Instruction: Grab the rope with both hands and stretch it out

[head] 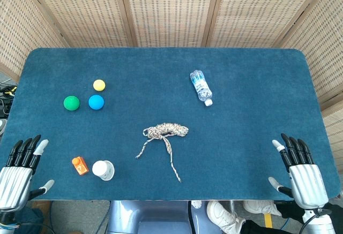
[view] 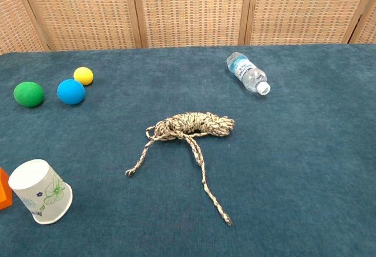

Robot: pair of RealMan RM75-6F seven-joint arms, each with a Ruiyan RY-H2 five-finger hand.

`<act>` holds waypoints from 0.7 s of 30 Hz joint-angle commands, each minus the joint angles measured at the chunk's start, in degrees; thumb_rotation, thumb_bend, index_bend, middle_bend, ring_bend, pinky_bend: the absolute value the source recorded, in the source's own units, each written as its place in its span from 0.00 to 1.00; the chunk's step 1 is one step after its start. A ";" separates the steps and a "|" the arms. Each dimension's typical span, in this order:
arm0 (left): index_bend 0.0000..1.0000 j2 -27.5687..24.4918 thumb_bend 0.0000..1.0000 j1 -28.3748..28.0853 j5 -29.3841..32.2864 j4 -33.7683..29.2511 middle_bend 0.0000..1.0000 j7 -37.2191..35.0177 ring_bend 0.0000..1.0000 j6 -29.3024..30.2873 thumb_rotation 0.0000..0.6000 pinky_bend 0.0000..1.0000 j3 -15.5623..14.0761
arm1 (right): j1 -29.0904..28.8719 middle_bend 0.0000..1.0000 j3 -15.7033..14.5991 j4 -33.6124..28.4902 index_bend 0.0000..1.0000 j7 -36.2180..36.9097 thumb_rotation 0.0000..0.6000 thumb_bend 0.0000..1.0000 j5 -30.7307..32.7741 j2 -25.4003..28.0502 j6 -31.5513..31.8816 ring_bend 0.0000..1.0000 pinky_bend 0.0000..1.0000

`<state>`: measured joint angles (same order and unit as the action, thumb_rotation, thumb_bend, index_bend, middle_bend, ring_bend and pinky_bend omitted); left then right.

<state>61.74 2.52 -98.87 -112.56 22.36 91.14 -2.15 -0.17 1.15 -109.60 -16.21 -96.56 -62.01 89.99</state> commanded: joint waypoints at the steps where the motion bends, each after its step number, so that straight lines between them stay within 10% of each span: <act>1: 0.00 -0.03 0.00 0.00 0.05 0.05 0.00 -0.08 0.00 -0.01 1.00 0.00 0.00 | -0.09 0.00 -0.02 0.07 0.12 -0.04 1.00 0.00 0.10 -0.06 -0.22 0.00 0.00; 15: 0.00 0.62 0.00 -0.44 1.57 -0.63 0.00 1.48 0.00 -0.94 1.00 0.00 0.64 | -11.64 0.00 0.32 3.13 0.17 -0.12 1.00 0.00 -4.82 2.07 -16.49 0.00 0.00; 21: 0.00 1.38 0.00 -0.75 2.62 -0.79 0.00 3.28 0.00 -1.56 1.00 0.00 1.11 | -20.51 0.00 -0.01 7.59 0.25 2.44 1.00 0.37 -13.03 1.50 -24.64 0.00 0.00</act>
<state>63.01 1.85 -96.38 -113.31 25.51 89.70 -1.13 -17.02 1.25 -104.53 -14.94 -106.00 -60.34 68.85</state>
